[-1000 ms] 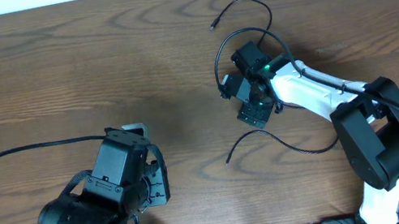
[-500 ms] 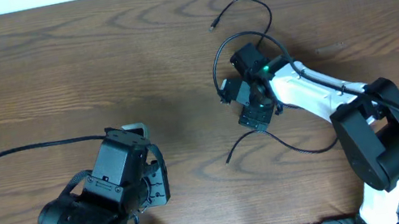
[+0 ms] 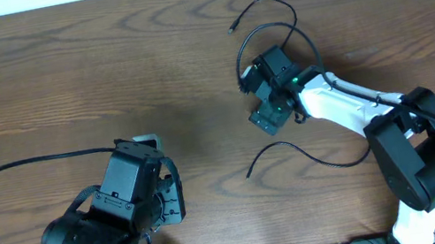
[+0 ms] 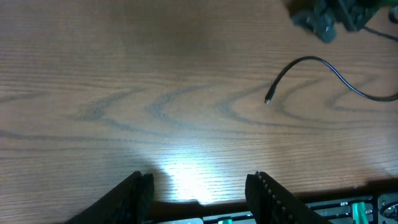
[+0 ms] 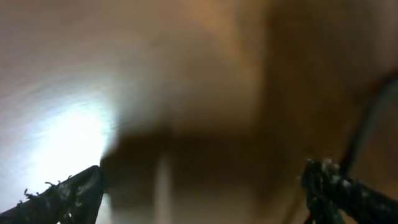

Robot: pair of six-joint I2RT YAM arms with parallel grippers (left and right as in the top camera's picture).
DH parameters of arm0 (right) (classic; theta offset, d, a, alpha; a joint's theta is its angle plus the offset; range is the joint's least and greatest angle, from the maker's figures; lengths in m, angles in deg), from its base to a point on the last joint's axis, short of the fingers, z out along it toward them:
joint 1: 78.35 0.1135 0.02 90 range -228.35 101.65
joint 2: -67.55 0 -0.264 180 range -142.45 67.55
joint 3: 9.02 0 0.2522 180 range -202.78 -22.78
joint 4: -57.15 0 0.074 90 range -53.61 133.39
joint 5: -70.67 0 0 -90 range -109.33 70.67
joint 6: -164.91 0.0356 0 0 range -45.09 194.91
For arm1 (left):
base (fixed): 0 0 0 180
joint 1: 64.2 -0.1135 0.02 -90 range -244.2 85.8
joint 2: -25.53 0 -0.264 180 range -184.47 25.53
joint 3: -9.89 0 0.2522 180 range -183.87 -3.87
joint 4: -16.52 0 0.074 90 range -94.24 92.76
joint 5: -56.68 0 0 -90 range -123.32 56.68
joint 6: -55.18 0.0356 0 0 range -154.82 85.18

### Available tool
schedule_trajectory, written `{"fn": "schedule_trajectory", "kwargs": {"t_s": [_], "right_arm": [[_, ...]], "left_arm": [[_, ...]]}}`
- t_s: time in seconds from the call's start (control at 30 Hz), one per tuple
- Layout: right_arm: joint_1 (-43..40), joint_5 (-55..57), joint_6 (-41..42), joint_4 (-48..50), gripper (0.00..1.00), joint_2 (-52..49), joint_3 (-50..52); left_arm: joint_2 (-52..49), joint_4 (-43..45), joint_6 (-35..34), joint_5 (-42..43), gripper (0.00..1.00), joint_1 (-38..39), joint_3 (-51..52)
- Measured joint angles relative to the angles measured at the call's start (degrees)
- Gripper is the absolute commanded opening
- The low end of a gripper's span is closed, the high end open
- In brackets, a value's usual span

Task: Untangle cables
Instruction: 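Lift the black cable and carry it to the right edge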

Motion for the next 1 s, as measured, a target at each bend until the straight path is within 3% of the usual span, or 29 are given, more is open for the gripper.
{"fn": "schedule_trajectory", "kwargs": {"t_s": [0.37,0.4,0.5,0.53,0.8,0.83,0.97,1.0], "right_arm": [[-5.0,9.8,8.4,1.5,0.99,0.2,-0.1],[-5.0,9.7,8.8,1.5,0.95,0.2,0.0],[-5.2,9.2,9.9,1.6,0.56,0.2,0.1],[-5.2,8.6,10.2,1.6,0.48,0.1,0.2],[-6.1,8.5,15.4,0.5,0.5,-0.2,0.3],[-6.3,8.6,15.9,0.4,0.46,-0.2,0.3],[-6.4,9.0,17.5,-0.3,0.04,-0.2,0.3],[-6.4,8.9,17.5,-0.3,0.01,-0.2,0.4]], "left_arm": [[0.0,0.0,0.0,0.0,0.53,0.0,0.0],[0.0,0.0,0.0,0.0,0.54,0.0,0.0],[0.0,0.0,0.0,0.0,0.53,0.0,0.0],[-0.1,0.0,0.0,0.0,0.54,0.0,0.0],[-0.5,0.0,0.0,0.0,0.53,0.0,0.0],[-0.5,0.0,0.0,0.0,0.54,0.0,0.0],[-0.5,0.0,0.0,0.0,0.54,0.0,0.0],[-0.5,0.0,0.0,0.0,0.53,0.0,0.0]]}}
